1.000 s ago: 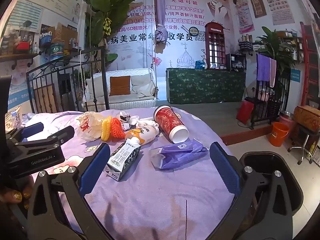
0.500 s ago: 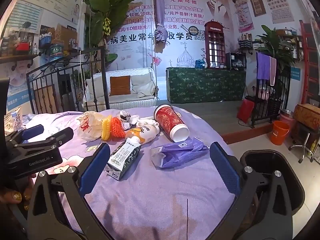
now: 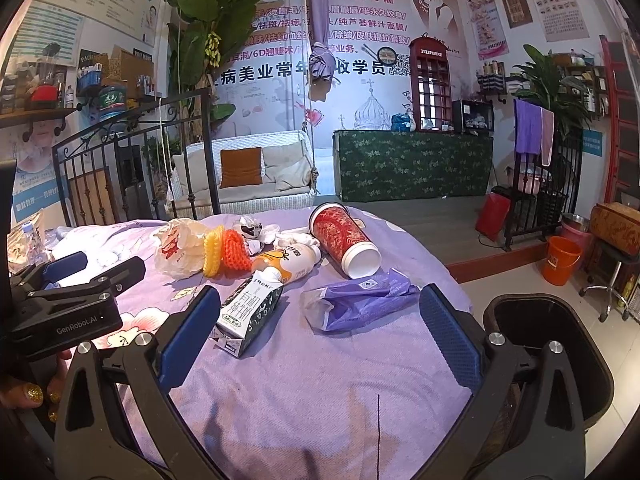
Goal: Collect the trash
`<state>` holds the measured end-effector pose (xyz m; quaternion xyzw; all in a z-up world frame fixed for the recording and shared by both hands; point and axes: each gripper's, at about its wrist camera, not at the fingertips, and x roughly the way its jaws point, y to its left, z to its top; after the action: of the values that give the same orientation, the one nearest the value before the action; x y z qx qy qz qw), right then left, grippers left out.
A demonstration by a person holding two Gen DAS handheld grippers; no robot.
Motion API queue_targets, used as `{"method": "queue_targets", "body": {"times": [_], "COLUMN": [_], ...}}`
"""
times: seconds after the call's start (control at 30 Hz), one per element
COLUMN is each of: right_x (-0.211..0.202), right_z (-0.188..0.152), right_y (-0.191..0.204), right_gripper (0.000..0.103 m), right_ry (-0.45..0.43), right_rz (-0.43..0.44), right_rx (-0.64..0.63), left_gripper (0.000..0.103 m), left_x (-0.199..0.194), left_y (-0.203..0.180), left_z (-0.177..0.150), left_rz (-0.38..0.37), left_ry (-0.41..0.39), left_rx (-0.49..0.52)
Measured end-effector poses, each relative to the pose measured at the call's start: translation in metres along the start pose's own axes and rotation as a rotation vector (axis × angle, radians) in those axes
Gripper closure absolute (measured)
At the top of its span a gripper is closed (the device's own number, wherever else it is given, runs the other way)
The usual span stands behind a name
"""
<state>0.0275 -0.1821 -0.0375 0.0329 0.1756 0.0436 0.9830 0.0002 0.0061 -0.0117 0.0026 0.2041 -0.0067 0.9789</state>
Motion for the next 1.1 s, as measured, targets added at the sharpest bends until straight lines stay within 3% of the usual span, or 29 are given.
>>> {"method": "queue_targets", "body": {"times": [1.1], "right_x": [0.0038], "right_z": [-0.0024], "right_y": [-0.0002], "right_gripper": [0.005], "right_ry": [0.018], "right_rz": [0.001], "right_rx": [0.006], "left_gripper": [0.006], "left_x": [0.0072], "left_y": [0.0007], "left_z": [0.0002], "left_rz": [-0.003], "left_ry": [0.019], "left_rx": [0.001]}}
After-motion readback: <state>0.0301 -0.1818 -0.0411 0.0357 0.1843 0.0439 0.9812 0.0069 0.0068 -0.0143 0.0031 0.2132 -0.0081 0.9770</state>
